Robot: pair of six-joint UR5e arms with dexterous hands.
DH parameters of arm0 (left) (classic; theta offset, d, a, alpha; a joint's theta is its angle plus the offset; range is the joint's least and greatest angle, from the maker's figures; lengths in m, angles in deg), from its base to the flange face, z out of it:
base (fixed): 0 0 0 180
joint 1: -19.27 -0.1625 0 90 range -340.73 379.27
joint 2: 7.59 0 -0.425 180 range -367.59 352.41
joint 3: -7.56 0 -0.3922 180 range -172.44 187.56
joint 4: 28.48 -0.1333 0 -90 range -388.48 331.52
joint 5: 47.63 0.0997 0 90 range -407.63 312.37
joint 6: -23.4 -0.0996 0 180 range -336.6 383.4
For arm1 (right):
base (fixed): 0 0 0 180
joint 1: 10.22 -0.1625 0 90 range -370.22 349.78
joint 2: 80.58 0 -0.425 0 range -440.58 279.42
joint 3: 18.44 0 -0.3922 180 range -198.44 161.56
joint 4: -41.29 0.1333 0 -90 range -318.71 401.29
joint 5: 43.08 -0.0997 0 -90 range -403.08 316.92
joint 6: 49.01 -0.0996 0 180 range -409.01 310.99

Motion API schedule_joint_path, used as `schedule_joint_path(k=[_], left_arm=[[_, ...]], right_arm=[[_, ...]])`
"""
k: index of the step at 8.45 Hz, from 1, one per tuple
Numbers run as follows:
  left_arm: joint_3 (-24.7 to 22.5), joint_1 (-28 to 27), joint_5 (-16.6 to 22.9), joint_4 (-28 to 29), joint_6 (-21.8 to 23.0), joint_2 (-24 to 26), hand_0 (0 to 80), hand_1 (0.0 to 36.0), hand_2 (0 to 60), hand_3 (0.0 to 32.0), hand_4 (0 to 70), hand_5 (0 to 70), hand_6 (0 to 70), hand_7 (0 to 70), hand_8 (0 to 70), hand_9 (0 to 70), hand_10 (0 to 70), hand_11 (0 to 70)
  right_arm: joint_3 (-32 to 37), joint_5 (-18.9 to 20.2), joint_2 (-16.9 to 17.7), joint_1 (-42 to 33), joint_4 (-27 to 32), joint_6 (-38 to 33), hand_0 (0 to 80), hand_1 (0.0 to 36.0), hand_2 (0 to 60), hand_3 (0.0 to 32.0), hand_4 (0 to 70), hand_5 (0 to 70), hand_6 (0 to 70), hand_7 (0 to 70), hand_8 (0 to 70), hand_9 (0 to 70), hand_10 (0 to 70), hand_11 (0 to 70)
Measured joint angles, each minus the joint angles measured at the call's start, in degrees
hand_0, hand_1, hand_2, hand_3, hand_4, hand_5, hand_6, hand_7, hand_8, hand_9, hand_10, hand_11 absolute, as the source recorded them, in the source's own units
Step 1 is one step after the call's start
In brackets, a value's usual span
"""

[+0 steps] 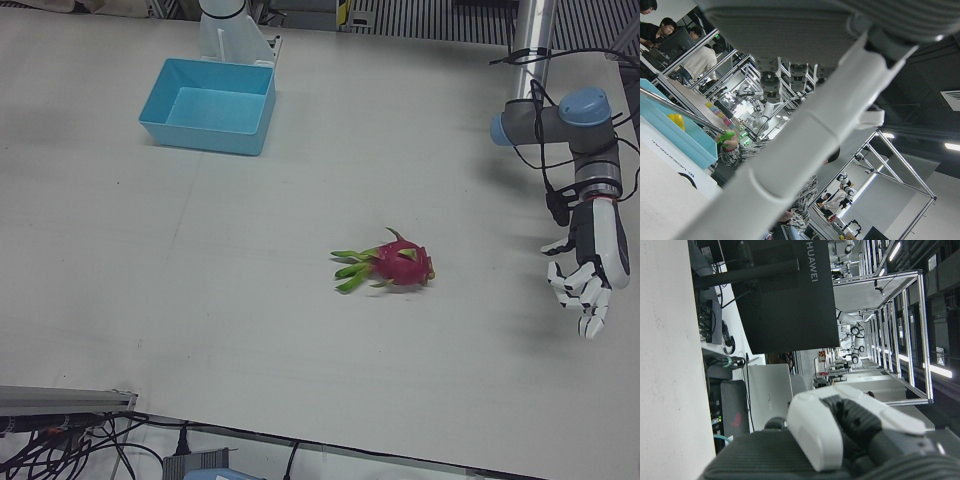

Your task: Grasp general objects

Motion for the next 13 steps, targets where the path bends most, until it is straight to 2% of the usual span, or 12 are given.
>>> schedule_joint_path(k=[1,2,3,4,5,6,8,9,10,11,12,13], left_arm=[[-6.6,0.1,0.1,-2.9,-0.6,-4.3,80.0,36.0,60.0,11.0,8.1,0.0,0.0,23.8,0.0,3.3,0.0,0.0],[-13.8,0.2,2.4,-6.1,-2.7,-8.5,80.0,36.0,60.0,12.0,3.2,0.0,0.0,20.5,0.0,2.7,0.0,0.0],[-20.8,1.1,6.3,-10.0,-6.1,-12.1,80.0,36.0,60.0,11.4,3.1,0.0,0.0,20.7,0.0,2.7,0.0,0.0],[-25.1,3.1,9.8,-12.8,-9.1,-14.0,80.0,36.0,60.0,11.6,5.5,0.0,0.0,22.4,0.0,3.0,0.0,0.0],[-28.1,5.0,12.9,-15.3,-11.5,-14.9,80.0,36.0,60.0,13.4,9.0,0.0,0.0,23.2,0.0,3.2,0.0,0.0],[-31.3,6.1,15.2,-18.8,-14.7,-15.3,80.0,36.0,60.0,14.0,13.7,0.0,0.0,25.8,0.0,3.7,0.0,0.0],[-36.5,6.2,16.7,-26.5,-21.5,-15.2,80.0,36.0,60.0,12.6,13.3,0.1,0.0,30.9,0.0,4.7,0.0,0.0],[-37.5,4.9,16.9,-28.8,-24.8,-14.9,80.0,36.0,60.0,12.2,13.1,4.0,0.0,32.3,0.0,5.0,0.0,0.0],[-38.0,2.8,16.6,-30.2,-27.7,-14.4,77.0,36.0,60.0,5.6,15.3,34.9,0.0,32.7,0.0,5.1,0.0,0.0],[-38.1,1.3,16.2,-31.5,-29.4,-13.4,0.0,19.2,60.0,0.0,16.8,70.0,0.0,32.7,0.0,5.1,0.0,0.0],[-38.1,0.3,15.9,-32.3,-30.7,-12.4,0.0,11.5,60.0,0.0,18.2,70.0,0.0,35.2,0.0,5.6,0.0,0.0],[-38.2,-0.8,15.6,-32.5,-31.6,-11.8,0.0,11.7,60.0,0.0,19.5,70.0,0.0,35.2,0.0,5.6,0.0,0.0]], right_arm=[[0.0,0.0,0.0,0.0,0.0,0.0,0.0,0.0,0.0,0.0,0.0,0.0,0.0,0.0,0.0,0.0,0.0,0.0],[0.0,0.0,0.0,0.0,0.0,0.0,0.0,0.0,0.0,0.0,0.0,0.0,0.0,0.0,0.0,0.0,0.0,0.0],[0.0,0.0,0.0,0.0,0.0,0.0,0.0,0.0,0.0,0.0,0.0,0.0,0.0,0.0,0.0,0.0,0.0,0.0],[0.0,0.0,0.0,0.0,0.0,0.0,0.0,0.0,0.0,0.0,0.0,0.0,0.0,0.0,0.0,0.0,0.0,0.0],[0.0,0.0,0.0,0.0,0.0,0.0,0.0,0.0,0.0,0.0,0.0,0.0,0.0,0.0,0.0,0.0,0.0,0.0],[0.0,0.0,0.0,0.0,0.0,0.0,0.0,0.0,0.0,0.0,0.0,0.0,0.0,0.0,0.0,0.0,0.0,0.0],[0.0,0.0,0.0,0.0,0.0,0.0,0.0,0.0,0.0,0.0,0.0,0.0,0.0,0.0,0.0,0.0,0.0,0.0],[0.0,0.0,0.0,0.0,0.0,0.0,0.0,0.0,0.0,0.0,0.0,0.0,0.0,0.0,0.0,0.0,0.0,0.0],[0.0,0.0,0.0,0.0,0.0,0.0,0.0,0.0,0.0,0.0,0.0,0.0,0.0,0.0,0.0,0.0,0.0,0.0],[0.0,0.0,0.0,0.0,0.0,0.0,0.0,0.0,0.0,0.0,0.0,0.0,0.0,0.0,0.0,0.0,0.0,0.0],[0.0,0.0,0.0,0.0,0.0,0.0,0.0,0.0,0.0,0.0,0.0,0.0,0.0,0.0,0.0,0.0,0.0,0.0],[0.0,0.0,0.0,0.0,0.0,0.0,0.0,0.0,0.0,0.0,0.0,0.0,0.0,0.0,0.0,0.0,0.0,0.0]])
